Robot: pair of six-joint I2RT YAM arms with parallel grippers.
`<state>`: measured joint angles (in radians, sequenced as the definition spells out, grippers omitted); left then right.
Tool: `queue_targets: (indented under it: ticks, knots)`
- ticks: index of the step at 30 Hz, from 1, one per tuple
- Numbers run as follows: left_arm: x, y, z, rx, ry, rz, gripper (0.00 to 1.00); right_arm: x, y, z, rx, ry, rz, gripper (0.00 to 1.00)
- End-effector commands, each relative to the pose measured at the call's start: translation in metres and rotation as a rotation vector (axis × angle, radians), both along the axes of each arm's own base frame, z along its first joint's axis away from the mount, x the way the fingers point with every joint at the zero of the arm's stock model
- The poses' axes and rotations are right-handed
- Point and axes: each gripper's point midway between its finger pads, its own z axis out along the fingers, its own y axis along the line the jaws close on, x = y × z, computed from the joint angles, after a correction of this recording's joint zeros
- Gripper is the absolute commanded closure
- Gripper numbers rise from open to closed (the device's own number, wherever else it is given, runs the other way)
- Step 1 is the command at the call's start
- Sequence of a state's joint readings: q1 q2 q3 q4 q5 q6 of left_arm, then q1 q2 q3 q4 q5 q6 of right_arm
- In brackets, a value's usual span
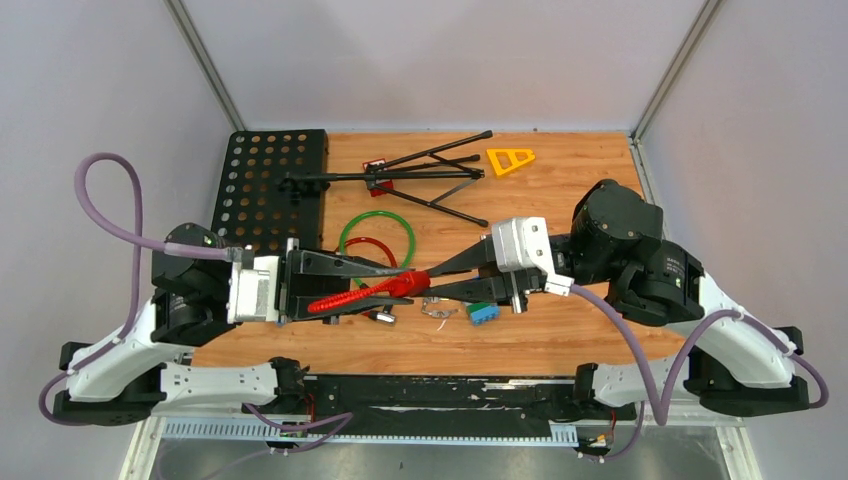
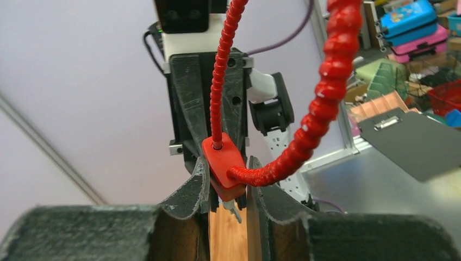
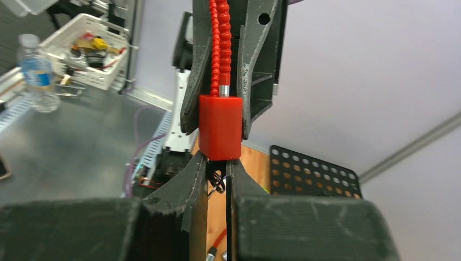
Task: Lock with the key
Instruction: Lock the lock.
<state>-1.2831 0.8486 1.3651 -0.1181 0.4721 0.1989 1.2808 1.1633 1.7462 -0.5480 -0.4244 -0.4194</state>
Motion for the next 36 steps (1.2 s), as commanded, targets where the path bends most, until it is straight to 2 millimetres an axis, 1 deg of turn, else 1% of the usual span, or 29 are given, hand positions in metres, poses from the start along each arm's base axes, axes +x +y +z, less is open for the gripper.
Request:
queue_targets:
  ticks: [1, 7, 10, 14, 18, 20, 22, 23, 25, 26, 30, 35, 36]
  knots:
    - [-0.051, -0.003, -0.048, 0.212, -0.086, -0.308, 1.00, -0.036, -0.006, -0.004, -0.063, 0.162, 0.249, 1.00]
    - [-0.058, 0.001, -0.052, 0.217, -0.118, -0.352, 1.00, -0.049, -0.020, -0.004, -0.077, 0.202, 0.364, 1.00]
    - [-0.060, 0.000, -0.055, 0.227, -0.117, -0.367, 1.00, -0.050, -0.022, -0.003, -0.074, 0.217, 0.376, 1.00]
    - [-0.051, -0.007, -0.053, 0.199, -0.073, -0.314, 1.00, -0.037, -0.017, -0.002, -0.043, 0.227, 0.303, 1.00]
    - [-0.027, -0.015, -0.043, 0.109, 0.014, -0.177, 1.00, -0.014, -0.012, -0.001, 0.009, 0.229, 0.164, 1.00]
    - [-0.018, -0.017, -0.038, 0.063, 0.044, -0.126, 1.00, -0.004, -0.012, 0.001, 0.039, 0.224, 0.098, 1.00]
    - [-0.010, -0.020, -0.038, 0.052, 0.078, -0.085, 0.97, 0.006, -0.012, 0.003, 0.060, 0.225, 0.043, 1.00]
    - [-0.006, -0.021, -0.039, 0.054, 0.094, -0.068, 0.95, 0.010, -0.012, 0.004, 0.070, 0.223, 0.021, 1.00]
    - [0.002, -0.022, -0.032, 0.020, 0.117, -0.026, 0.90, 0.015, -0.012, 0.005, 0.081, 0.224, -0.013, 1.00]
    - [0.006, -0.023, -0.032, 0.014, 0.130, -0.008, 0.87, 0.019, -0.012, 0.005, 0.085, 0.226, -0.031, 1.00]
    - [0.023, -0.027, -0.031, -0.022, 0.192, 0.067, 0.66, 0.032, -0.012, 0.003, 0.090, 0.219, -0.101, 1.00]
    - [0.036, -0.034, -0.036, -0.021, 0.246, 0.123, 0.45, 0.041, -0.010, -0.004, 0.076, 0.212, -0.148, 1.00]
    - [0.037, -0.035, -0.036, -0.022, 0.252, 0.127, 0.42, 0.042, -0.010, -0.004, 0.077, 0.211, -0.153, 1.00]
